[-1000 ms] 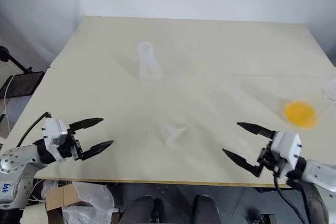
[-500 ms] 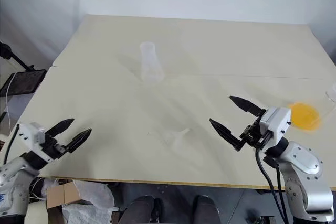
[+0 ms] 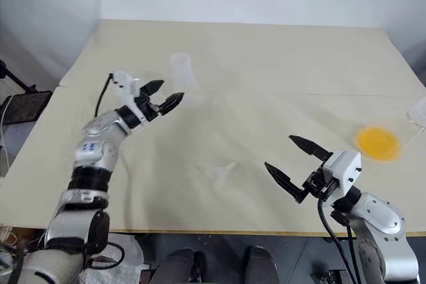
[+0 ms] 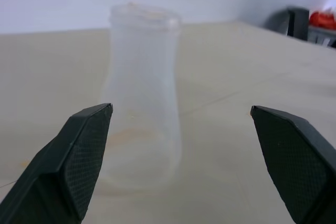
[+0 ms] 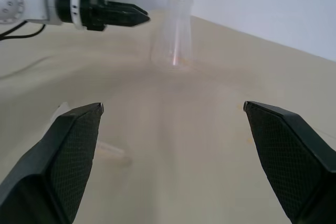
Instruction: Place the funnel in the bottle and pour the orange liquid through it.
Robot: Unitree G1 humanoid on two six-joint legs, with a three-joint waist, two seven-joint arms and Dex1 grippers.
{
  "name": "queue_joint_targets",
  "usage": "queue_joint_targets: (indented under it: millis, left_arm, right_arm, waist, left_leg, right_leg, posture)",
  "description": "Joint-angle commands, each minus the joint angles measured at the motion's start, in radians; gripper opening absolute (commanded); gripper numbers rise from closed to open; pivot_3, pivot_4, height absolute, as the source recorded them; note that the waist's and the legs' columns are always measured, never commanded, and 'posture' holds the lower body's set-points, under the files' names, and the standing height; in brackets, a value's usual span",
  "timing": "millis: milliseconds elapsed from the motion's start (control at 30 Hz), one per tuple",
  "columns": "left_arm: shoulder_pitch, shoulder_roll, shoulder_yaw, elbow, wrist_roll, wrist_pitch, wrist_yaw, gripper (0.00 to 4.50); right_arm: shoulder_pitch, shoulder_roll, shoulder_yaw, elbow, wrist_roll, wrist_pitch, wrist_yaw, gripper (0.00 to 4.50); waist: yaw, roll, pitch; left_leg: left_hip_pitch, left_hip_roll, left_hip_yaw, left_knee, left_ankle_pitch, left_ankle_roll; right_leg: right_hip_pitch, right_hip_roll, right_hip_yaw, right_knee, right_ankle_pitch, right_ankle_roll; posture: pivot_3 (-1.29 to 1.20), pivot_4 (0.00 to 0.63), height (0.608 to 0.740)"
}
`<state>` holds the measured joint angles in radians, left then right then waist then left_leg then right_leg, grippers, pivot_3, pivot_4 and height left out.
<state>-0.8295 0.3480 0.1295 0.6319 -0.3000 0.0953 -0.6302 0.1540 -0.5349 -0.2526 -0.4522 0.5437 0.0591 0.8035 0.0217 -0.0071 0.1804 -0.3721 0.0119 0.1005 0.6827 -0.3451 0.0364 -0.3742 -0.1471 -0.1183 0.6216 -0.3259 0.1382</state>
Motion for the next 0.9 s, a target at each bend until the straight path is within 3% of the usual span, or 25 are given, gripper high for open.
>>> queue_joint_targets:
  millis: [33, 267, 633, 900]
  left_arm:
    - [-0.104, -0.014, 0.012, 0.152, 0.042, -0.1, 0.043, 4.48]
    - [-0.239, -0.066, 0.022, 0.345, 0.062, -0.198, 0.058, 4.48]
    - [-0.352, -0.086, 0.037, 0.488, 0.08, -0.272, 0.066, 4.48]
    - [-0.38, -0.084, 0.046, 0.557, 0.1, -0.3, 0.082, 2.51]
  right_arm:
    - [0.01, 0.015, -0.001, -0.049, -0.006, -0.025, -0.019, 4.5]
    - [0.012, 0.032, 0.023, -0.056, -0.021, -0.033, -0.039, 4.5]
    - [0.0, 0.05, 0.043, -0.042, -0.044, -0.055, -0.054, 4.5]
    - [-0.001, 0.072, 0.053, -0.038, -0.063, -0.07, -0.07, 4.5]
  waist:
    - [0.002, -0.001, 0.0]
    - [0.003, -0.001, 0.001]
    - [0.002, -0.001, 0.001]
    - [0.003, -0.001, 0.001]
  left_leg:
    - [0.0, 0.0, 0.0, 0.0, 0.0, 0.0]
    - [-0.001, 0.0, -0.001, 0.0, 0.0, 0.0]
    - [-0.002, -0.001, -0.001, 0.001, 0.0, 0.0]
    - [-0.002, -0.001, -0.001, 0.001, 0.0, 0.0]
  right_leg:
    - [0.0, 0.0, 0.0, 0.0, 0.0, 0.0]
    - [0.0, -0.001, -0.001, 0.0, 0.0, 0.0]
    - [-0.001, 0.0, -0.002, 0.0, 0.0, 0.0]
    - [-0.001, 0.0, -0.002, 0.0, 0.0, 0.0]
  posture:
    - [0.0, 0.15, 0.74]
    - [0.0, 0.15, 0.74]
    - [0.0, 0.15, 0.74]
    - [0.0, 0.15, 0.74]
